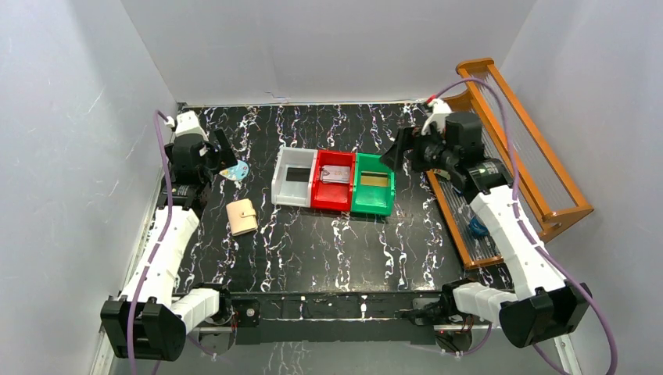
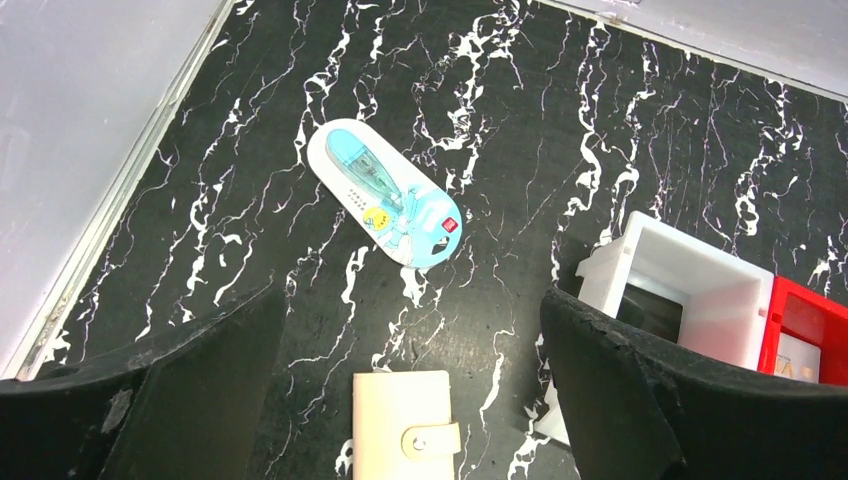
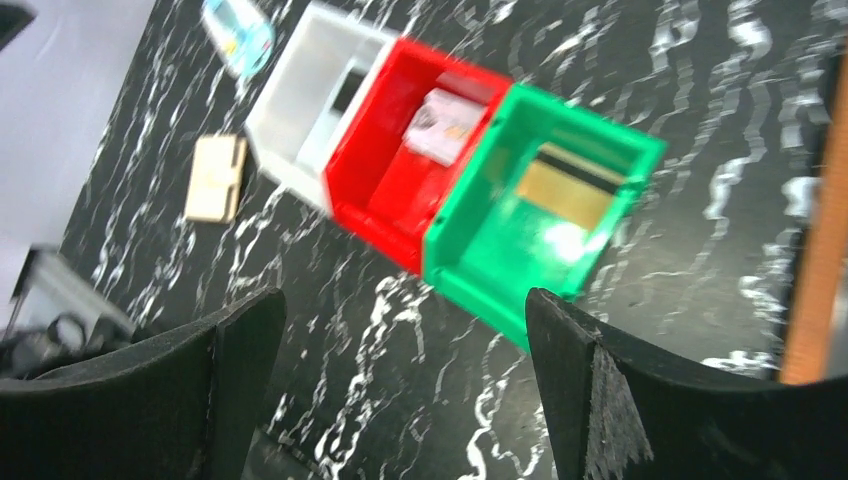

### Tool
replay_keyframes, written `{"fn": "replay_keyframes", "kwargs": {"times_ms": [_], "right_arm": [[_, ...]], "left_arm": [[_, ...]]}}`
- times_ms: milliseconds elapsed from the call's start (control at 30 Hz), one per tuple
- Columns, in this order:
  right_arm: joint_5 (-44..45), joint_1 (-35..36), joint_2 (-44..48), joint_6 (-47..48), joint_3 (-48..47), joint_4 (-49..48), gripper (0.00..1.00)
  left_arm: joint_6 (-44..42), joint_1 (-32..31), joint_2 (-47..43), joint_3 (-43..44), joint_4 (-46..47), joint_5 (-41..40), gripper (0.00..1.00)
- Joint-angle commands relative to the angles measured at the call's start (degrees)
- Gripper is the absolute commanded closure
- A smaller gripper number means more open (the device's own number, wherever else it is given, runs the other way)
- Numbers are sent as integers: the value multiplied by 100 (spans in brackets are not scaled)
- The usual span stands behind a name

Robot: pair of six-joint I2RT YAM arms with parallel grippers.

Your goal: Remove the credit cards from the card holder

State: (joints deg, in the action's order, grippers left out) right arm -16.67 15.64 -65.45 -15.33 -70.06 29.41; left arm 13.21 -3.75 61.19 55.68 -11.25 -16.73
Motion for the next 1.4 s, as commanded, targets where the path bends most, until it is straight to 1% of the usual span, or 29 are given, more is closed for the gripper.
{"fn": "replay_keyframes", "kwargs": {"times_ms": [0, 167, 200, 333, 367, 400, 467, 533, 600, 700, 767, 1000, 1100, 1300, 1367], "right_arm": [[-278, 711, -167, -221, 201, -397, 2], [382, 1543, -713, -755, 455, -464, 2], [488, 1714, -857, -854, 483, -470, 2], [1156, 2322, -1510, -1355, 342, -304, 2], [1343, 2434, -1655, -1564, 307, -264, 2], [1517, 2526, -1794, -1767, 281, -232, 2], [1788, 2723, -2007, -2100, 253, -223, 2], [2151, 2923, -2186, -2481, 245, -168, 2], [2290, 3072, -2309, -2737, 252, -188, 2], [2324, 3253, -2434, -2985, 260, -228, 2], [2269, 3331, -2442, -3053, 249, -242, 2], [2253, 3384, -2124, -3086, 345, -326, 2], [2271, 3383, -1979, -3072, 374, -352, 2], [2299, 3384, -1779, -3130, 519, -407, 2], [2308, 3382, -1725, -3186, 588, -434, 2]], "left_arm": [[11, -10, -262, -179, 220, 34, 2], [138, -11, -431, -460, 87, 153, 2], [182, -9, -483, -492, 2, 304, 2], [-193, -14, -772, -708, -79, 1237, 2], [-109, -10, -837, -782, -87, 1305, 2], [74, -10, -906, -856, -125, 1190, 2], [971, -10, -986, -985, -369, 722, 2], [1283, -15, -943, -1118, -477, 748, 2], [1398, -9, -660, -1114, -647, 994, 2], [1452, -3, 171, -767, -985, 1468, 1], [1512, -3, 837, -450, -1292, 1439, 2], [1691, 38, 1993, -171, -1458, 1216, 2], [1757, 53, 2190, -236, -1517, 1023, 2], [1803, 63, 2179, -641, -1411, 568, 2], [1823, 65, 2206, -769, -1396, 644, 2]]}}
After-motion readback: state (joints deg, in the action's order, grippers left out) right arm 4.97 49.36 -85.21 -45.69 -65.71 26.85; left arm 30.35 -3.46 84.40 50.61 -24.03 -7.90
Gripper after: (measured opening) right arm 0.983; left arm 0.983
